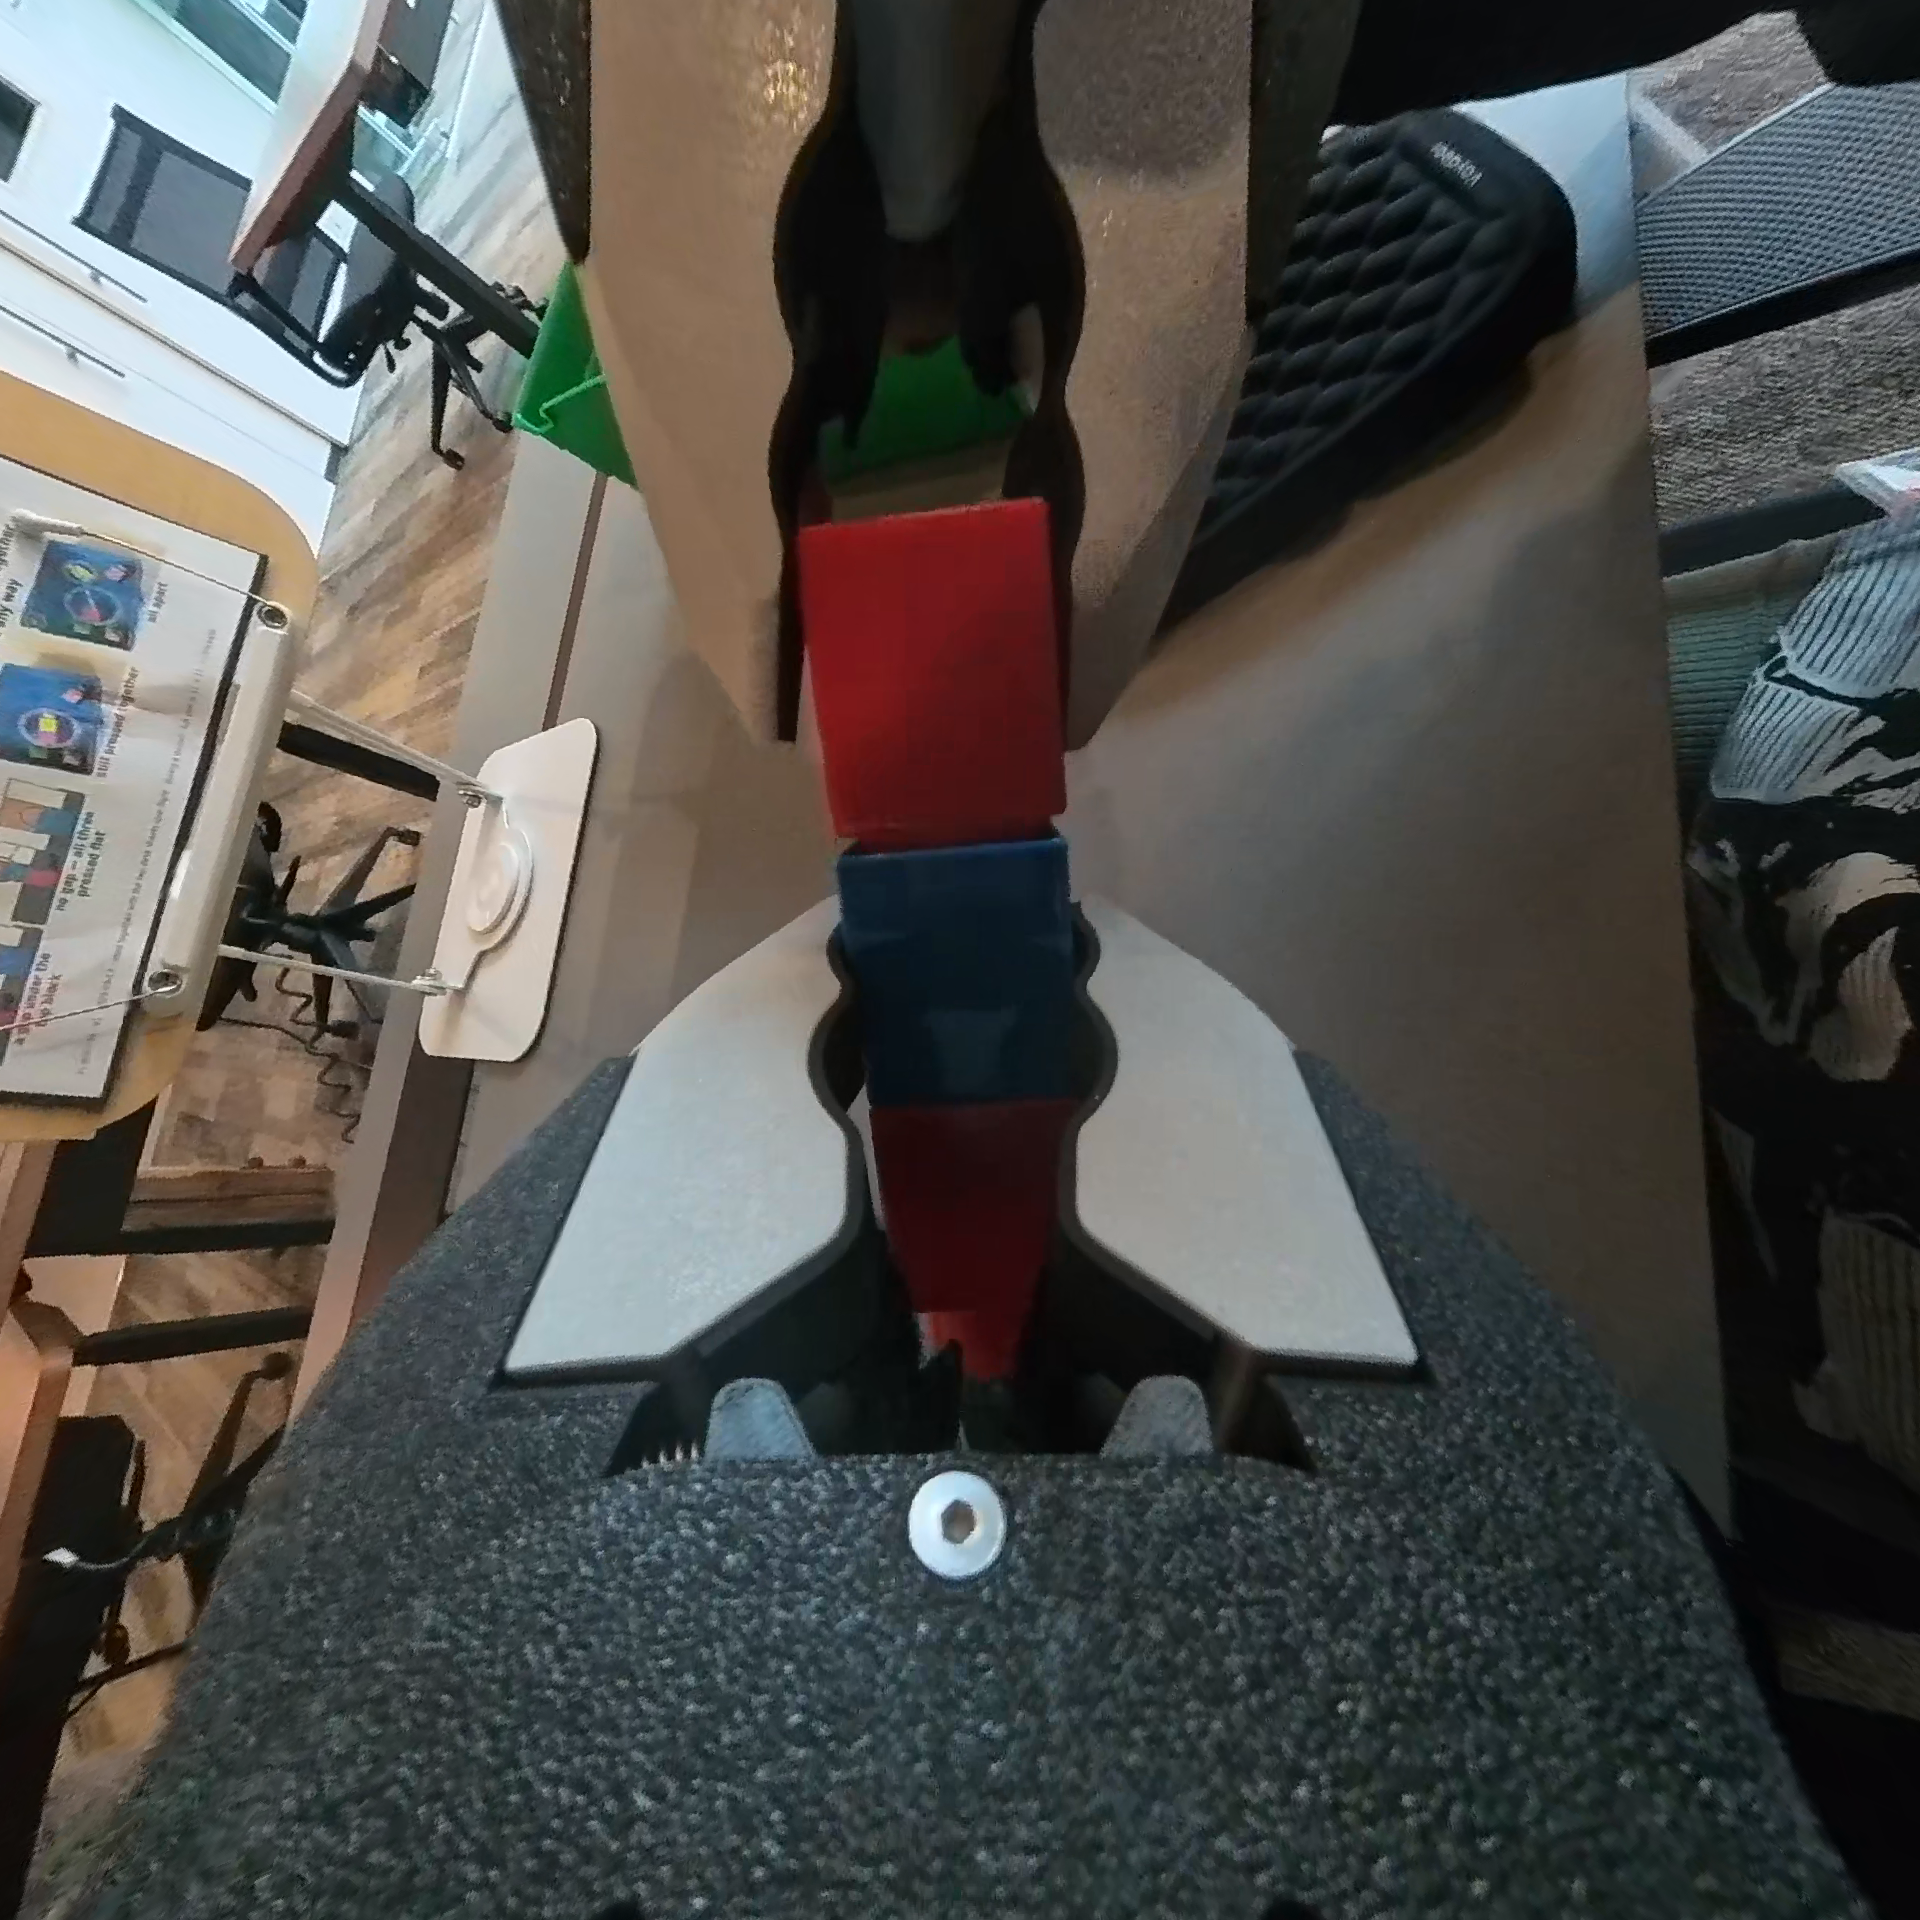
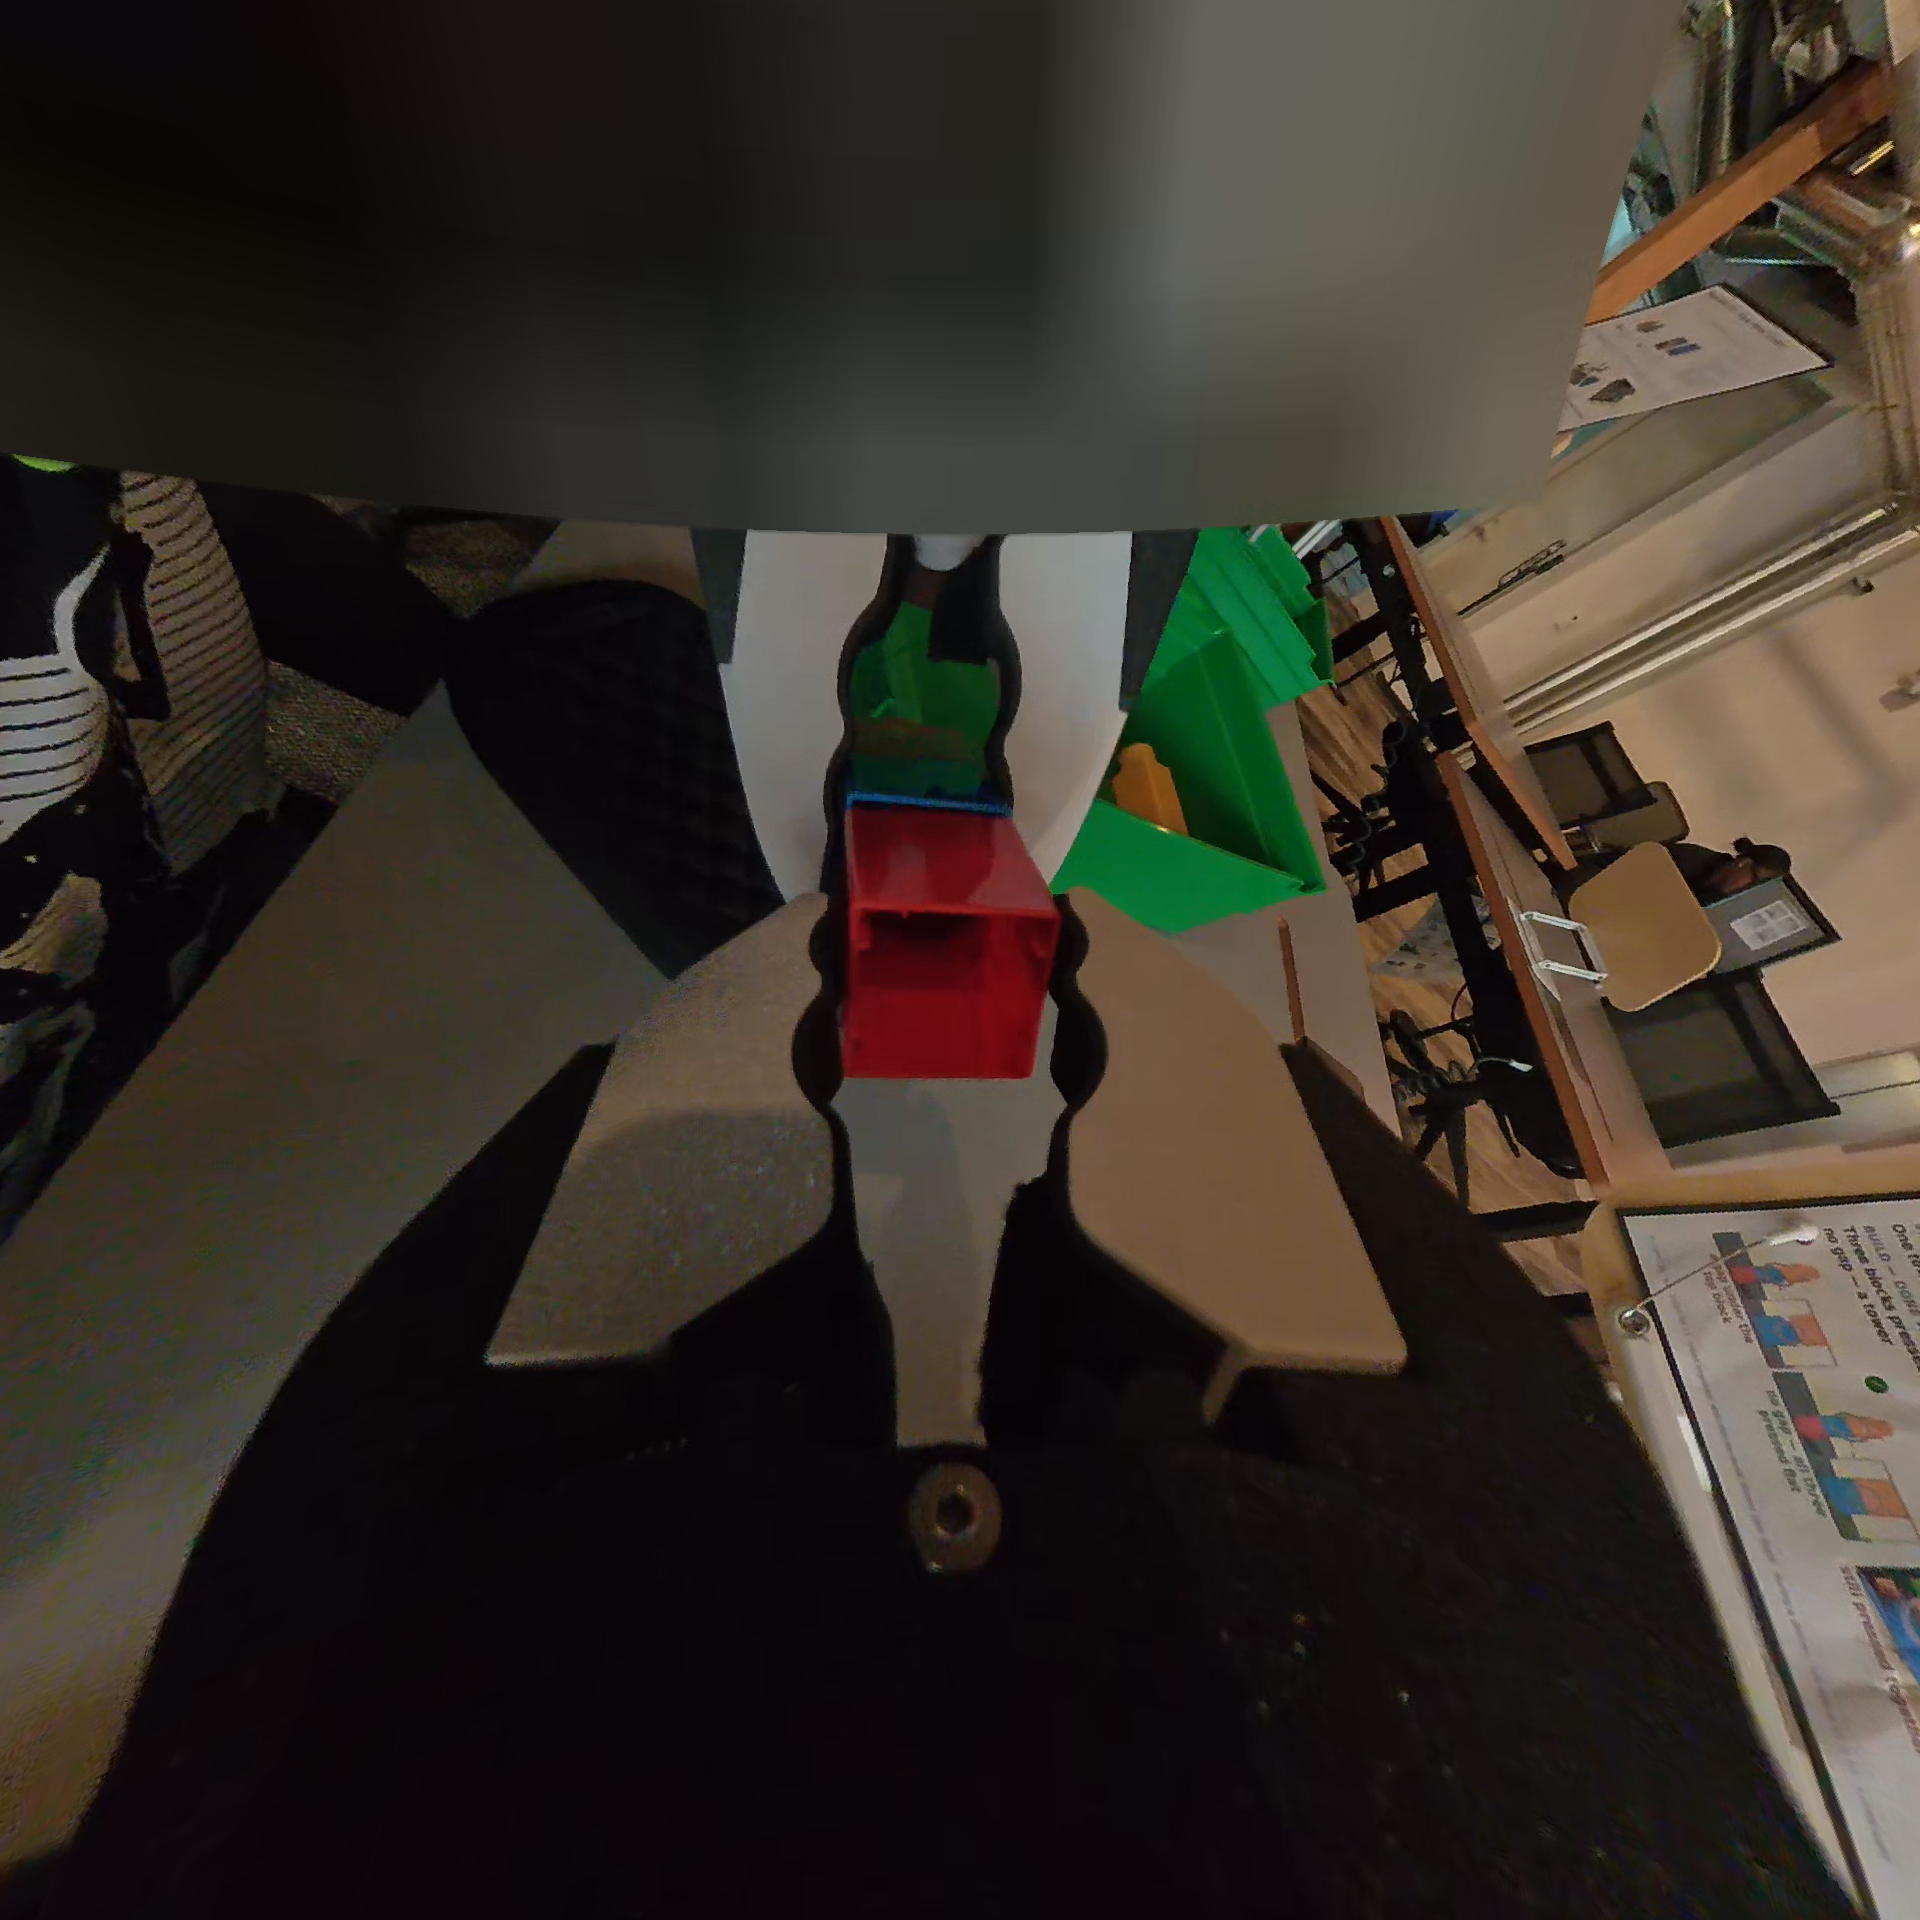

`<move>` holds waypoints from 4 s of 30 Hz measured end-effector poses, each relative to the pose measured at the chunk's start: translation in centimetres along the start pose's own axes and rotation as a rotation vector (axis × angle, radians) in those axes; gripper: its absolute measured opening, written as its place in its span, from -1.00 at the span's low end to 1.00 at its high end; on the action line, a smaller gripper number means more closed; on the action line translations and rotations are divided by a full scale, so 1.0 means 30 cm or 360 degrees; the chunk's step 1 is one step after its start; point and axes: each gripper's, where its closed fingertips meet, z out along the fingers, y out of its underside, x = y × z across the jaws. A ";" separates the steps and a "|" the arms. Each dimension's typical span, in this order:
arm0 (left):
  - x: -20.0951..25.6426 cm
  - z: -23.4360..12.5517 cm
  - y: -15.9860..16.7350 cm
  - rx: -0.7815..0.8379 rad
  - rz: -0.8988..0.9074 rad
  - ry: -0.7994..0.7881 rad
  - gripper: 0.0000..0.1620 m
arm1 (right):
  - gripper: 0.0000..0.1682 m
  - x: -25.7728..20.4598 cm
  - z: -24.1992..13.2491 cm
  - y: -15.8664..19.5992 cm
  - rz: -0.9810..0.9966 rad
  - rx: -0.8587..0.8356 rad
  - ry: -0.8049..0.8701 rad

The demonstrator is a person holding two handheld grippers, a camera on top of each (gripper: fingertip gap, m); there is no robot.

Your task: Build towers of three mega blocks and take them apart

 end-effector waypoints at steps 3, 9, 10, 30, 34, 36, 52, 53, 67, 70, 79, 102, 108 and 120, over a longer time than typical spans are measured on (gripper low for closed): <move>0.001 -0.008 0.001 0.0003 -0.0018 -0.0010 -0.55 | -0.56 0.001 0.003 -0.003 -0.0011 -0.0003 0.0005; -0.047 -0.045 0.112 -0.0245 -0.0011 -0.0169 -0.56 | -0.57 0.050 -0.032 0.002 -0.0018 -0.0001 0.0108; -0.065 -0.064 0.155 -0.0294 -0.0033 -0.0218 -0.56 | -0.56 0.069 -0.067 0.003 0.0017 0.0026 0.0141; -0.090 -0.250 0.260 -0.0259 -0.0326 -0.0546 -0.55 | -0.56 0.171 -0.610 0.320 0.0446 -0.0670 0.0866; -0.087 -0.256 0.258 -0.0261 -0.0331 -0.0572 -0.56 | -0.55 0.186 -0.859 0.449 0.0704 -0.1049 0.1135; -0.086 -0.255 0.256 -0.0258 -0.0324 -0.0583 -0.56 | -0.55 0.159 -0.962 0.523 0.0889 -0.1220 0.1180; -0.094 -0.221 0.261 -0.0305 -0.0287 -0.0594 -0.56 | -0.55 0.207 -0.883 0.858 0.1366 -0.1437 0.0809; -0.094 -0.218 0.259 -0.0302 -0.0287 -0.0591 -0.56 | -0.55 0.234 -0.853 0.898 0.1406 -0.1440 0.0747; -0.105 -0.230 0.276 -0.0340 -0.0292 -0.0624 -0.56 | -0.57 0.231 -0.631 1.208 0.1819 -0.1552 0.0195; -0.103 -0.233 0.282 -0.0339 -0.0303 -0.0636 -0.56 | -0.57 0.228 -0.622 1.210 0.1824 -0.1580 0.0177; -0.110 -0.253 0.290 -0.0325 -0.0317 -0.0674 -0.56 | -0.32 0.280 -0.709 1.187 0.1758 -0.1672 0.0445; -0.183 -0.181 0.200 -0.0260 -0.0063 -0.0934 -0.56 | -0.19 0.169 0.077 -0.008 0.1080 0.0160 0.0037; -0.176 -0.146 0.202 -0.0350 0.0076 -0.0976 -0.56 | -0.21 0.142 0.234 -0.013 0.1251 0.0174 -0.0014; -0.140 -0.098 0.225 -0.0391 0.0110 -0.0908 -0.56 | -0.51 0.061 0.350 0.044 0.1245 0.0002 -0.0180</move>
